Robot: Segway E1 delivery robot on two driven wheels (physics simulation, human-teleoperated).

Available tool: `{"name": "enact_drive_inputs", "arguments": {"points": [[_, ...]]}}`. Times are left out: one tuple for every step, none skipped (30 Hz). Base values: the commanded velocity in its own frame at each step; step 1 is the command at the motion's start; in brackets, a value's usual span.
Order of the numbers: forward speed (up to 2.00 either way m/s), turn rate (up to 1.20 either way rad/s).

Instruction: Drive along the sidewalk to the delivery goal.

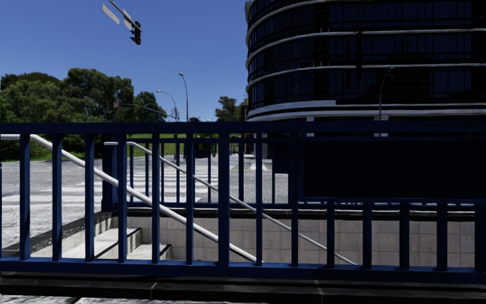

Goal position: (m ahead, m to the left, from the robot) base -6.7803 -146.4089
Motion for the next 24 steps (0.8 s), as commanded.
{"name": "enact_drive_inputs", "arguments": {"points": [[-0.36, -0.54], [-0.36, -0.54], [-0.36, -0.54], [-0.36, -0.54], [-0.36, -0.54], [-0.36, -0.54], [-0.36, -0.54], [-0.36, -0.54], [-0.36, -0.54], [-0.36, -0.54], [-0.36, -0.54], [-0.36, -0.54], [-0.36, -0.54], [-0.39, -0.55], [-0.39, -0.55], [-0.39, -0.55], [-0.4, -0.55], [-0.4, -0.55], [-0.4, -0.55], [-0.41, -0.56], [-0.41, -0.57], [-0.41, -0.59], [-0.41, -0.59], [-0.41, -0.59]]}}
